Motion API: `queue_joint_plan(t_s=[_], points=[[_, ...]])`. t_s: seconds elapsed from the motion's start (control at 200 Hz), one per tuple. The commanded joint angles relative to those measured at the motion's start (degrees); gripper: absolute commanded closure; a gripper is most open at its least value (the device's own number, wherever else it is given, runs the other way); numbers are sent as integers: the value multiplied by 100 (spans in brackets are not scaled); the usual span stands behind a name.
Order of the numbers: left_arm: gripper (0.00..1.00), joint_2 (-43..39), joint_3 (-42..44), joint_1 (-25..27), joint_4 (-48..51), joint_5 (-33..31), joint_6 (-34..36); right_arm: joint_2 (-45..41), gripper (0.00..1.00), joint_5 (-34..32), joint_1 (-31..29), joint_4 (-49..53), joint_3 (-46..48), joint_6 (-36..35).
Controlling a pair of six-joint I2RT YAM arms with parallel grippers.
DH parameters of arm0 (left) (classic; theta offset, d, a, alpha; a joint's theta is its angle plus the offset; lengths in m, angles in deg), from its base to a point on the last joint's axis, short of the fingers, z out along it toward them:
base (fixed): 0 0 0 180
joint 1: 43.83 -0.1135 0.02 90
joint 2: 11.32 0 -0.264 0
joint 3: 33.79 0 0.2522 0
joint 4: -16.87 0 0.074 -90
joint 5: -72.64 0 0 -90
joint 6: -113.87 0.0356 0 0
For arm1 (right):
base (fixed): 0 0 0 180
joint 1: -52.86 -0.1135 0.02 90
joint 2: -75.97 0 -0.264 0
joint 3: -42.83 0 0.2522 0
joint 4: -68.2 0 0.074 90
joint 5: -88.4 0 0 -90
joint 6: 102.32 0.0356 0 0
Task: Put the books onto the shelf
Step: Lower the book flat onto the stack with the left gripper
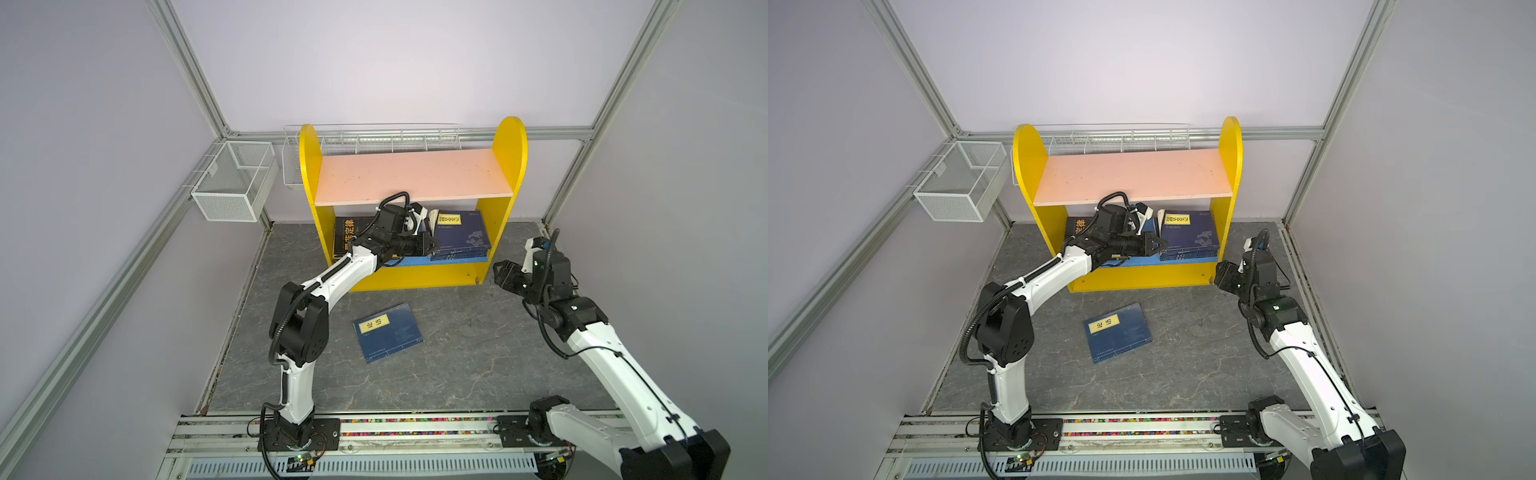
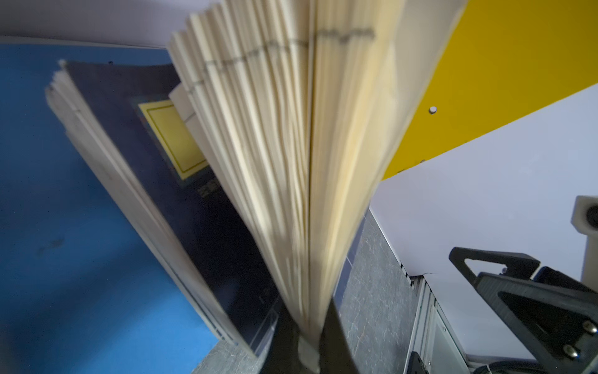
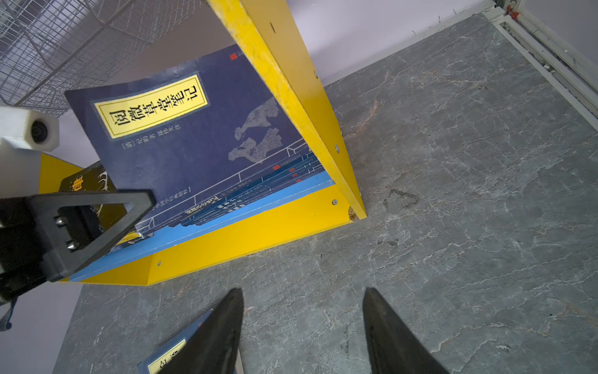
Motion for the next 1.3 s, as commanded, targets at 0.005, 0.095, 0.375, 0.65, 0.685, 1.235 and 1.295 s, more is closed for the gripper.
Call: queue_joint_plan(t_s=[0.005,0.095,0.375,0.65,0.685,1.235,1.295], points=[[100,32,-10,-141,-443,-215,-337,-86,38,186,27,-87,86,-20],[100,137,-163,-141,-265,-280,-294,-45,38,272,23,-117,90,-11],[86,185,-252,-141,-14,-368,-107,-59,38,345,26,-116,113,7],[32,48,-317,-132,-78,-668,-165,46,39,696,-22,-297,136,-23],[30,11,-317,-124,-92,-729,-171,62,39,726,-25,-308,121,-38],[18,-1100,815,-97,-634,-1886,-79,1901,74,325,-863,-65,-1036,-543],[18,-1313,1122,-88,-659,-2041,4,2228,76,126,-918,78,-1265,-487]])
